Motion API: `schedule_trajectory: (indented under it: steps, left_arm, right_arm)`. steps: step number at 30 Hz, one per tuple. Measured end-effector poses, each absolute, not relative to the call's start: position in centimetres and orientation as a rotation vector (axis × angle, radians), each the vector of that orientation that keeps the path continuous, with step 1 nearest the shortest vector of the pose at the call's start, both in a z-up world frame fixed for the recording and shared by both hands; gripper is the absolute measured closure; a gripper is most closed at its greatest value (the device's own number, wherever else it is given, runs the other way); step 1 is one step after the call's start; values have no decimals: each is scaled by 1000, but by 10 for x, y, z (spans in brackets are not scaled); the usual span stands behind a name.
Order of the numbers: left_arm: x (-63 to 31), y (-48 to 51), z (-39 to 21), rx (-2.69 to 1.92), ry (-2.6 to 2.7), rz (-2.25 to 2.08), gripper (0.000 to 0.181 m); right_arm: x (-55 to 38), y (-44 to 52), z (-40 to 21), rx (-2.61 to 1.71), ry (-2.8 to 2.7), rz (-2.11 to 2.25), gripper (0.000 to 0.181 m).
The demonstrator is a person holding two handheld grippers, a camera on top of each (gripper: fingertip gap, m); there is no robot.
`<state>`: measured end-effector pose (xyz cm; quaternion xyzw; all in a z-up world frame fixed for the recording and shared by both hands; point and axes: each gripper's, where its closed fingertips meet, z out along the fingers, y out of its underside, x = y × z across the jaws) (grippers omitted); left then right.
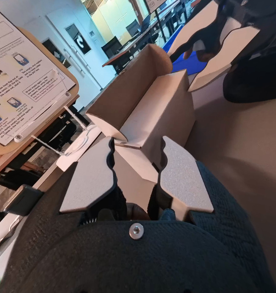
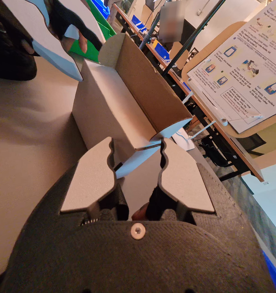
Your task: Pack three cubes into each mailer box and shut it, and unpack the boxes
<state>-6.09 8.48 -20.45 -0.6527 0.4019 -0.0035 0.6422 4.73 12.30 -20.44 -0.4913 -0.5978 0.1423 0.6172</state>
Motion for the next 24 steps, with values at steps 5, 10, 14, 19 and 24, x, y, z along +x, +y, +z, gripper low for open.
schedule_trajectory:
  steps: [5,10,14,19,24]
  left_arm:
    - [-64,87,-214,-1518,941,37,126]
    - [-65,87,-216,-1511,969,79,127]
    - [-68,87,-217,-1514,978,100,127]
    - [-75,89,-193,-1428,978,105,103]
    - [-63,100,-182,-1418,1113,54,83]
  right_arm:
    - [50,128,-216,-1146,-1429,255,128]
    - [50,127,-219,-1132,-1446,215,128]
    - [51,125,-219,-1128,-1460,214,124]
    - [54,127,-201,-1104,-1435,291,99]
    - [39,129,-184,-1100,-1519,410,81]
